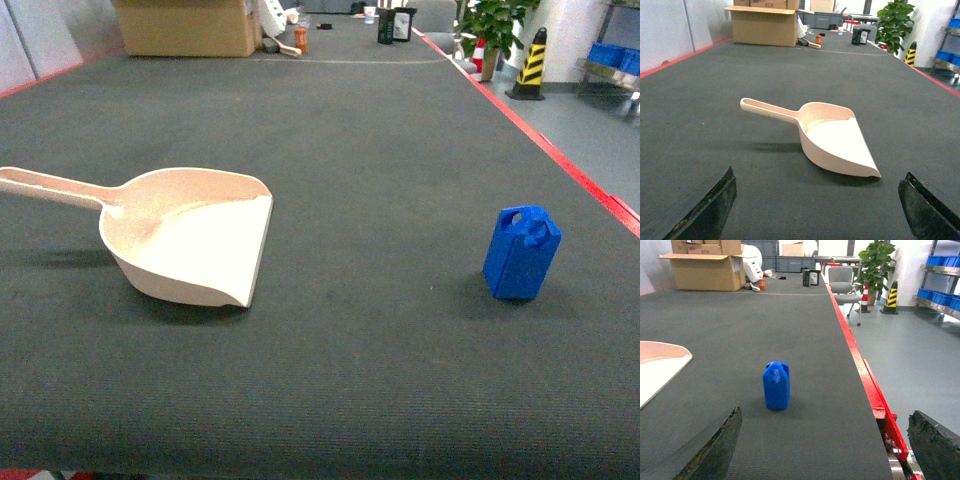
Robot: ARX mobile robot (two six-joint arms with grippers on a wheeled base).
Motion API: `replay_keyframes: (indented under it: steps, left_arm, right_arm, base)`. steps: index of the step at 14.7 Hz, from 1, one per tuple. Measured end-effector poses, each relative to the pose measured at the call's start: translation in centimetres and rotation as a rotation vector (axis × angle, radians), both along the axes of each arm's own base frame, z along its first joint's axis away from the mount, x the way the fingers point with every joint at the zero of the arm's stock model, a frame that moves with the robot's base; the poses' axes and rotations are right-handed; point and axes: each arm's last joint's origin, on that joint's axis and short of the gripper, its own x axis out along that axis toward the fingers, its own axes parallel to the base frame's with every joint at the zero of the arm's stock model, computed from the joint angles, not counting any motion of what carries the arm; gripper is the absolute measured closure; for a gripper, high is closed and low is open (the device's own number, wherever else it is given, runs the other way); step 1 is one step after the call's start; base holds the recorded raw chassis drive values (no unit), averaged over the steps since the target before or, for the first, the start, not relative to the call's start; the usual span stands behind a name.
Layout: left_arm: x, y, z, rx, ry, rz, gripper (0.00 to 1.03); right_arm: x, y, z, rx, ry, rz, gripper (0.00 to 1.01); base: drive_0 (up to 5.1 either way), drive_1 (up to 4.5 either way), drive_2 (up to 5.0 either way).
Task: Place part in tray to right shelf
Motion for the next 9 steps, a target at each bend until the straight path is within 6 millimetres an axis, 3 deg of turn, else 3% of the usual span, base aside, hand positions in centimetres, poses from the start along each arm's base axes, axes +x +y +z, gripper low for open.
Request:
replay_keyframes:
  steps: [9]
  left_arm:
    - [0.00, 0.00, 0.00, 0.000, 0.000, 0.000, 0.05]
  right_arm:
    - [0.00, 0.00, 0.00, 0.000, 0.000, 0.000, 0.03]
  base:
    - [0.0, 0.00, 0.0]
